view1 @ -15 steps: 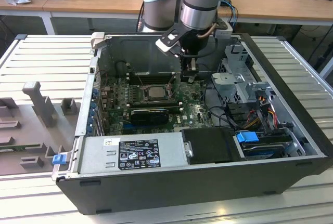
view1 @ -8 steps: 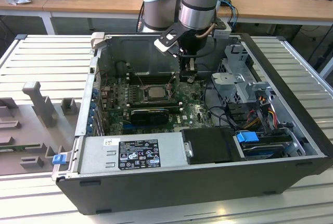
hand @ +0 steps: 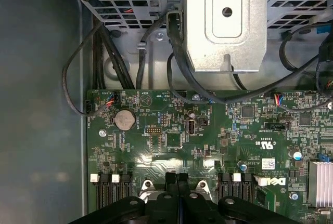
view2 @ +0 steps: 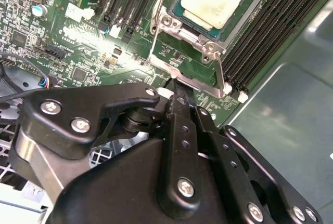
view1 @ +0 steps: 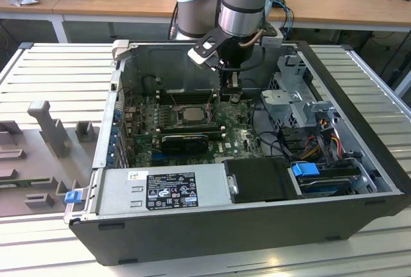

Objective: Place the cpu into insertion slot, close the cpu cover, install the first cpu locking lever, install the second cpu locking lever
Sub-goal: 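Close the cpu cover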

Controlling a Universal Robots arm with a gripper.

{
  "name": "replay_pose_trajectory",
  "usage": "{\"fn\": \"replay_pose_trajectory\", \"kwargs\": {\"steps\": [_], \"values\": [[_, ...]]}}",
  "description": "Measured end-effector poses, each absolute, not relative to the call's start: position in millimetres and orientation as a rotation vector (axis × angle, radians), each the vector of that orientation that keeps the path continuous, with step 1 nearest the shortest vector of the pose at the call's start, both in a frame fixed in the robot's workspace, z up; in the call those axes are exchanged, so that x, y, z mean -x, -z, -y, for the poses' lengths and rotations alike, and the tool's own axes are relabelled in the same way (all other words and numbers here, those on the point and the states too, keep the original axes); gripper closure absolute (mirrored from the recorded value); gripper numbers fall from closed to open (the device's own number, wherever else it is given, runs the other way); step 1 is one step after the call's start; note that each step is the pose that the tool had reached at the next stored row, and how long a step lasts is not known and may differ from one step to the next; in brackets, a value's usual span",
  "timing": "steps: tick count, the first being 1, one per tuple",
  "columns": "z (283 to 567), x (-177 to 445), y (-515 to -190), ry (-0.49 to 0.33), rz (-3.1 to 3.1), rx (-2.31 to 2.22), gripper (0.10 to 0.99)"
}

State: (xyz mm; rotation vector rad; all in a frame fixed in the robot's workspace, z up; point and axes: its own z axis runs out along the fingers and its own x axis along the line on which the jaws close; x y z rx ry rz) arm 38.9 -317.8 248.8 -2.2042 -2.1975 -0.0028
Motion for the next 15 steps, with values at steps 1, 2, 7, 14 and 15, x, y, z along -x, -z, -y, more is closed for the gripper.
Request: {"fn": "replay_pose_trajectory", "kwargs": {"steps": [1,2,7,14,15], "values": [[317.8,-38.4,-248.8,0.003,2.197,2.204,0.98],[317.8,-38.0,-248.8,0.003,2.197,2.204,0.98],[317.8,-36.2,-248.8,0.003,2.197,2.204,0.98],[317.8,-33.4,-248.8,0.003,2.197,2.204,0.98],[317.8,-32.6,-248.8,0.003,2.197,2.204,0.98]]}}
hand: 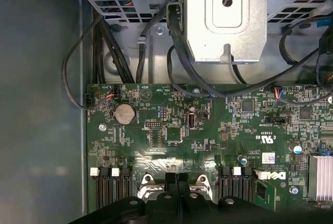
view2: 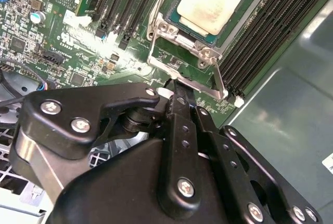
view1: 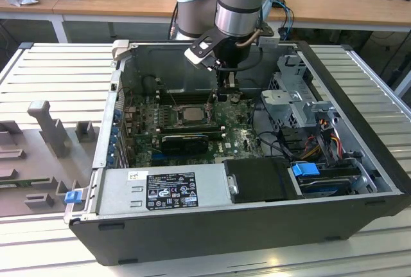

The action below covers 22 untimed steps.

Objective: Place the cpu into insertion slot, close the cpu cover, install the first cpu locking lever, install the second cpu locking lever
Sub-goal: 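Close the cpu cover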

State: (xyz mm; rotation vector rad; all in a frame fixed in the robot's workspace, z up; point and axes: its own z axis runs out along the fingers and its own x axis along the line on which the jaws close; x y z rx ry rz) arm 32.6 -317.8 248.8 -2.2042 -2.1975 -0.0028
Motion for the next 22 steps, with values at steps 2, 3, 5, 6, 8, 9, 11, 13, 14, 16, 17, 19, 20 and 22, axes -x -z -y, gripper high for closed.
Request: {"fn": "replay_pose_trajectory", "kwargs": {"steps": [2,3,5,6,8,9,11,13,14,16,17,19,20,22], "values": [[317.8,-30.3,-248.7,0.003,2.197,2.204,0.98],[317.8,-29.1,-248.8,0.003,2.198,2.204,0.98],[317.8,-26.3,-248.8,0.003,2.198,2.204,0.98],[317.9,-24.9,-248.8,0.003,2.197,2.204,0.98],[317.8,-22.3,-248.8,0.003,2.197,2.204,0.98],[317.8,-19.6,-248.8,0.003,2.197,2.204,0.98],[317.8,-13.3,-248.4,0.003,2.197,2.204,0.98],[317.7,-9.0,-243.9,0.003,2.197,2.204,0.98],[317.6,-8.2,-242.2,0.003,2.198,2.204,0.98],[317.5,-4.5,-237.8,0.003,2.203,2.199,0.98],[317.6,-0.5,-234.3,0.003,2.211,2.19,0.98],[317.3,6.7,-233.1,0.004,2.213,2.187,0.98],[317.2,12.4,-232.5,0.005,2.213,2.186,0.98],[316.9,21.0,-231.3,0.005,2.214,2.185,0.98]]}}
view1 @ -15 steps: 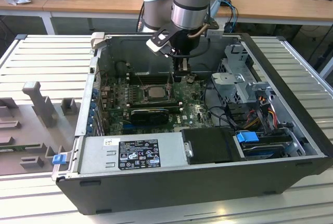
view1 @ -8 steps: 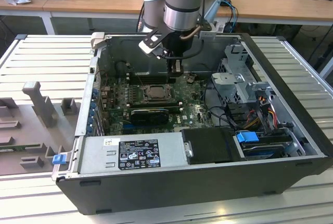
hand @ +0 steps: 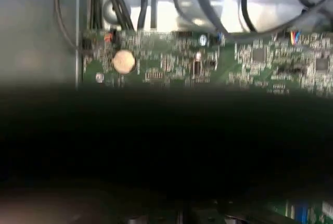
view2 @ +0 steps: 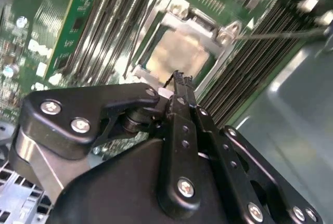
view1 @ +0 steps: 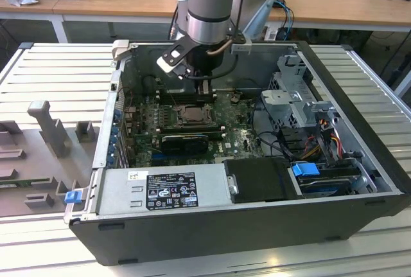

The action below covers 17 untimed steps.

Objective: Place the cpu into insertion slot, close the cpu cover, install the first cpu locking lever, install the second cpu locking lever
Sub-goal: 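Close the cpu cover, then install the first cpu locking lever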

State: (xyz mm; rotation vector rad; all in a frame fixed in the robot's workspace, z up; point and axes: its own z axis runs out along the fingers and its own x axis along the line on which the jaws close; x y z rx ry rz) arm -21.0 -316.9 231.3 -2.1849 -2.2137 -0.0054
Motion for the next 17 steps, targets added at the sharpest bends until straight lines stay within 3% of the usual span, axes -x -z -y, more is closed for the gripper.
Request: {"fn": "replay_pose_trajectory", "kwargs": {"steps": [17], "values": [[316.8,34.9,-235.2,0.005,2.216,2.183,0.98]]}}
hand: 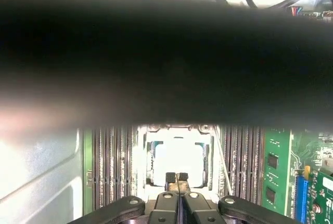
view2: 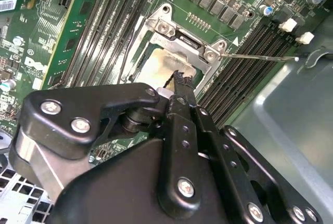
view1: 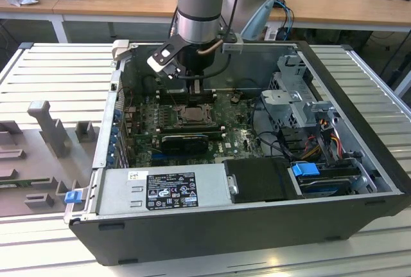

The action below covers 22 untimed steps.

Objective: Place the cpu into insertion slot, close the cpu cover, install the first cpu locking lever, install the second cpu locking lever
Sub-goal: 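Install the first cpu locking lever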

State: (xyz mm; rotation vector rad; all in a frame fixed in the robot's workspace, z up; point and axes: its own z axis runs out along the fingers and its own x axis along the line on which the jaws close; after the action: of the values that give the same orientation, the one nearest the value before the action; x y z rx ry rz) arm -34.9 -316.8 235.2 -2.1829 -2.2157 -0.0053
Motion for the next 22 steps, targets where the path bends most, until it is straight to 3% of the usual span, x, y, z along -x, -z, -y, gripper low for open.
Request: {"fn": "replay_pose_trajectory", "kwargs": {"steps": [5,12,22], "values": [[316.8,34.9,-242.4,0.005,2.216,2.183,0.98],[316.8,34.9,-278.1,0.004,2.218,2.182,0.98],[316.8,35.3,-279.8,-0.002,2.392,1.992,0.98]]}}
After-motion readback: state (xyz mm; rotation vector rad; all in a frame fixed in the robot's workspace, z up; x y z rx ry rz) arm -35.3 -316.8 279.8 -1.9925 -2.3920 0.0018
